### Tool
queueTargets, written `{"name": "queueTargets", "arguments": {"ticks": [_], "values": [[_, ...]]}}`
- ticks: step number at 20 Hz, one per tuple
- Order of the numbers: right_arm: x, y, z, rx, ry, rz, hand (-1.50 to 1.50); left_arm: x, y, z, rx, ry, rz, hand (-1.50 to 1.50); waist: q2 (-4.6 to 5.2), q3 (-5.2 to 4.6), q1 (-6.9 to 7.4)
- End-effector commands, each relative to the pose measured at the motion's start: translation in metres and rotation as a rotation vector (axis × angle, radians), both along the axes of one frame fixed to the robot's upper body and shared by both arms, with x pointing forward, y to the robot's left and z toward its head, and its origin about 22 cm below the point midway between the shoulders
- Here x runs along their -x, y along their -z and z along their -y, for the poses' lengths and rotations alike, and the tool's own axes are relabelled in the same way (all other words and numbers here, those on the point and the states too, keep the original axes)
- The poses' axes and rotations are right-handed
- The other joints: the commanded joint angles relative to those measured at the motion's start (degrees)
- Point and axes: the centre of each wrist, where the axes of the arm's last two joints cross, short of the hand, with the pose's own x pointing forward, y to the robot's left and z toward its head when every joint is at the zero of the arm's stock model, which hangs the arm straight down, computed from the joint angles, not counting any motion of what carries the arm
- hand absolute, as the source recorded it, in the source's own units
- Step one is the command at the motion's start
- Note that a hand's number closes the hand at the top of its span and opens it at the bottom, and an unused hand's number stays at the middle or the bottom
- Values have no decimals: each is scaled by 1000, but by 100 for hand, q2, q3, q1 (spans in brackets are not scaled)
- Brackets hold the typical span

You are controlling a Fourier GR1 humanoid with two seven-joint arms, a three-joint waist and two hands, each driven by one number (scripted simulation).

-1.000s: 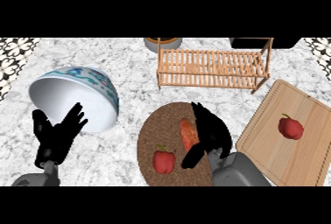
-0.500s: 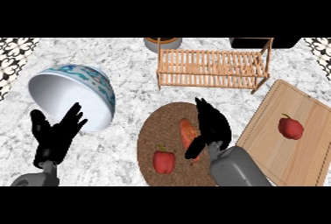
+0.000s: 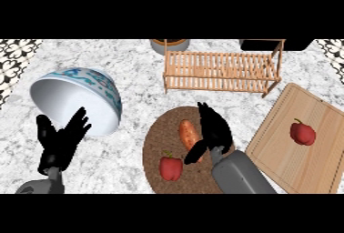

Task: Pick the sweet potato from the placemat and place it in the tiered shelf

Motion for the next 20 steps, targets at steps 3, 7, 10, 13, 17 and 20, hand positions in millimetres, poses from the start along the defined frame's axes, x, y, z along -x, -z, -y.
{"name": "queueTargets", "arguments": {"ticks": [3,7,10,13,17,20], "values": [[8,26,3,161,-293,-180,150,-4,-6,12,13,24,-13,0,26,-17,69],[10,21,-20,-1,-232,-83,150,4,5,-3,10,13,-17,0,20,-19,21],[10,15,-17,-49,-257,-42,150,1,14,7,20,-2,-20,0,17,-20,-9],[18,2,-23,-93,-274,44,150,3,8,-7,14,1,-16,0,11,-21,-30],[47,-34,-39,-123,-268,158,150,12,7,-3,17,-7,-24,0,-6,-20,-41],[41,-50,-66,-136,-277,179,150,2,7,-10,15,12,-16,0,15,-21,17]]}}
